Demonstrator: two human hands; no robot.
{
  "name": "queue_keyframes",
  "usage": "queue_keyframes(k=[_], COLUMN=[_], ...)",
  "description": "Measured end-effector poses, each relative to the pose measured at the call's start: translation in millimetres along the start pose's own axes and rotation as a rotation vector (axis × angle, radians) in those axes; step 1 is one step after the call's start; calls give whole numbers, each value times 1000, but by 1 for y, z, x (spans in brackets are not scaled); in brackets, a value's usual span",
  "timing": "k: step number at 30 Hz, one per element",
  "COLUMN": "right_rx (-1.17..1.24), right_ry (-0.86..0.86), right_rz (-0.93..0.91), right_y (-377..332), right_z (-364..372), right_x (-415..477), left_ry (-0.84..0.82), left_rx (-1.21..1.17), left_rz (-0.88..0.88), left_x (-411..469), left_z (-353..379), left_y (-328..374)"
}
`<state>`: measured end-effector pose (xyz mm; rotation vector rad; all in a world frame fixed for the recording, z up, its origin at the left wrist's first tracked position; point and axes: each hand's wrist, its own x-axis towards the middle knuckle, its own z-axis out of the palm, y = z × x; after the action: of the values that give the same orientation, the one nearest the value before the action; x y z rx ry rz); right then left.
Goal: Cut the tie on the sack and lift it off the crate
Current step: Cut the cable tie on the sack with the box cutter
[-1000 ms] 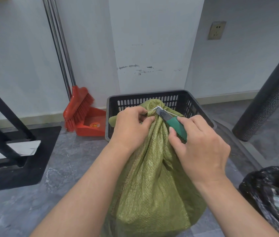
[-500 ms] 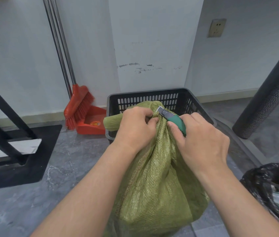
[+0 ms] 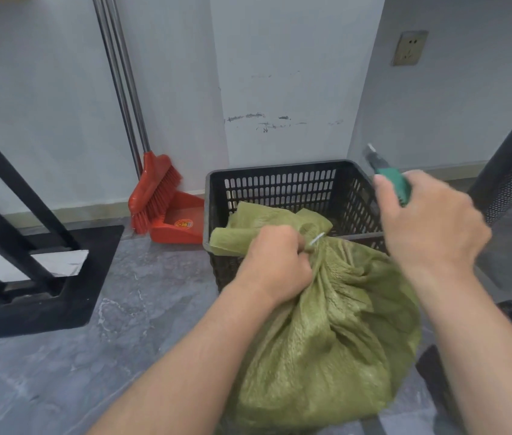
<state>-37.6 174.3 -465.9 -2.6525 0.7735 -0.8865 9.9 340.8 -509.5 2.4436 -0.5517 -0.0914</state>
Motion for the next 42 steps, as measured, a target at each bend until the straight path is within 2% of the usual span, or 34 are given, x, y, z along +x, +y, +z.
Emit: queue_keyframes(k=[4,10,14,20,27,30,33,36,38,42], right_rx=[33,228,421,484,553,563,570,582,584,616], right_ry=[-52,-149,-200,-181,-171,-182,-172,-163,-164,-201], right_rz=[35,63,102,127,157,156,152,163,170,190], right_y=[4,0,-3,-2,-6,-9,-9,-8,-7,-7], right_z=[8,22,27,29,31,31,30,29,29,29], right_x=[-9,-15,-16,-15,-16,-18,-17,-16,-16,-19], left_ry=[154,294,220,57,-110,-150,-101,-21,-34,30], left_rx=[-41,-221,-458,-1023,-1309,-1309,-1241,-834,-551,-246], left_rz=[30,-83,-248,-498,-618,-563,-528,-429,-358,-391], left_x=[5,7,12,18,14,14,9,6,5,7], left_z=[-7,-12,-12,-24,-33,-32,-37,-47,-55,-83], left_y=[-3,2,-2,-15,-31,-37,-36,-36,-35,-34])
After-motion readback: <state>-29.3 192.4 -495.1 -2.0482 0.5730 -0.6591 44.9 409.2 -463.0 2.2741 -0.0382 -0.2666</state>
